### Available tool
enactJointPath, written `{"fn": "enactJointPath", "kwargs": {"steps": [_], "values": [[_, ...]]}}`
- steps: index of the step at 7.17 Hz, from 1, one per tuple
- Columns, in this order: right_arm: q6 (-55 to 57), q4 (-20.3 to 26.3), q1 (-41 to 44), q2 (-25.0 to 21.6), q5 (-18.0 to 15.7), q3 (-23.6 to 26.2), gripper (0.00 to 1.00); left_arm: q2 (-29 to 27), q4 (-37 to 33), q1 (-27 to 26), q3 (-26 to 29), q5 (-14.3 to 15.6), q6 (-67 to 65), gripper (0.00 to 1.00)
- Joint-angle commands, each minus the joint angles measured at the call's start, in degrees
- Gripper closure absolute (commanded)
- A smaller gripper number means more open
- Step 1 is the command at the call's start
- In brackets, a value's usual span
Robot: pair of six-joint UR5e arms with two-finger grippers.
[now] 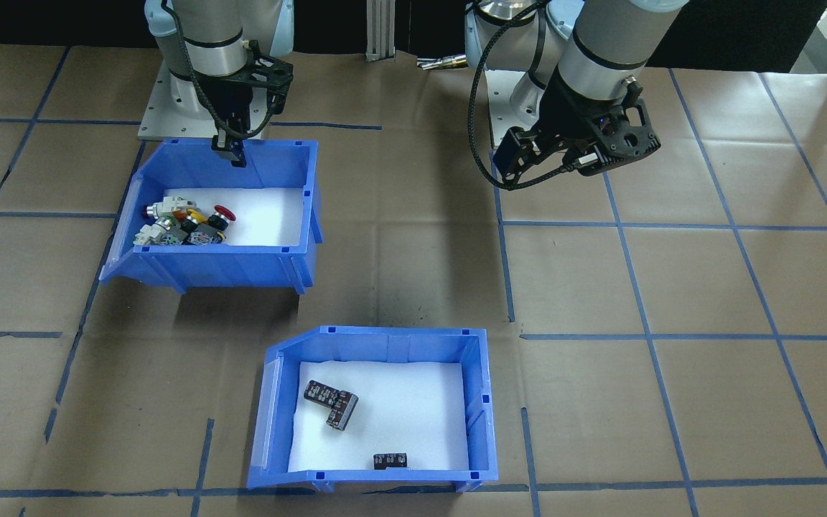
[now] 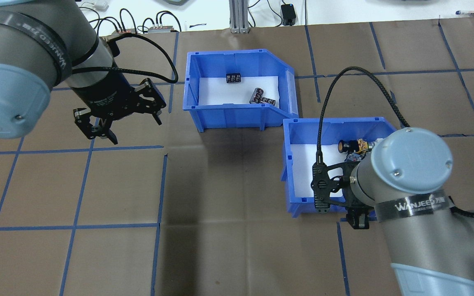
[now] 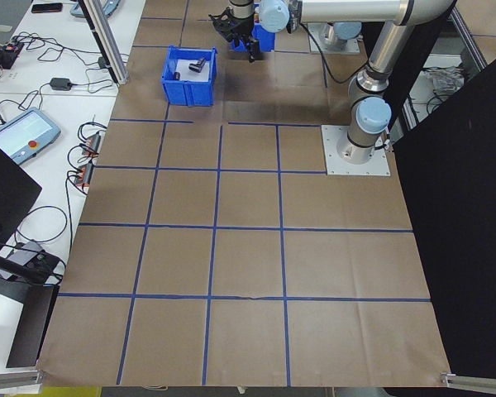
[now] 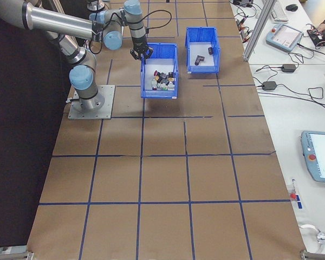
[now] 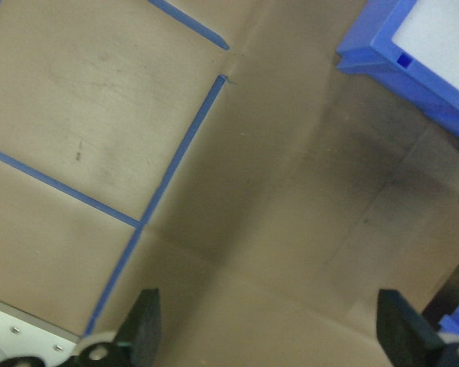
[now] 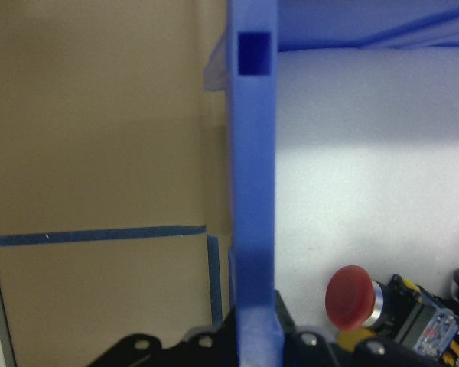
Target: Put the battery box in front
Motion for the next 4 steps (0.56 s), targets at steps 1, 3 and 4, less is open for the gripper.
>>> {"fn": "enactJointPath", "kwargs": {"steps": [1,3,4], "values": [[7.8,-1.0,7.4,2.3,-0.1,-0.2,1.0,1.6,-0.5,1.2,0.0,2.4,16.9,0.0],[10.8,-3.6,13.2,4.3,-0.1,-0.3,1.0,2.1,0.3,1.1,-0.1,2.2,21.0,0.0],[11.0,-6.9,15.9,6.1,-0.1,-0.4,1.0,1.9,0.3,1.1,-0.1,2.1,20.5,0.0]]}}
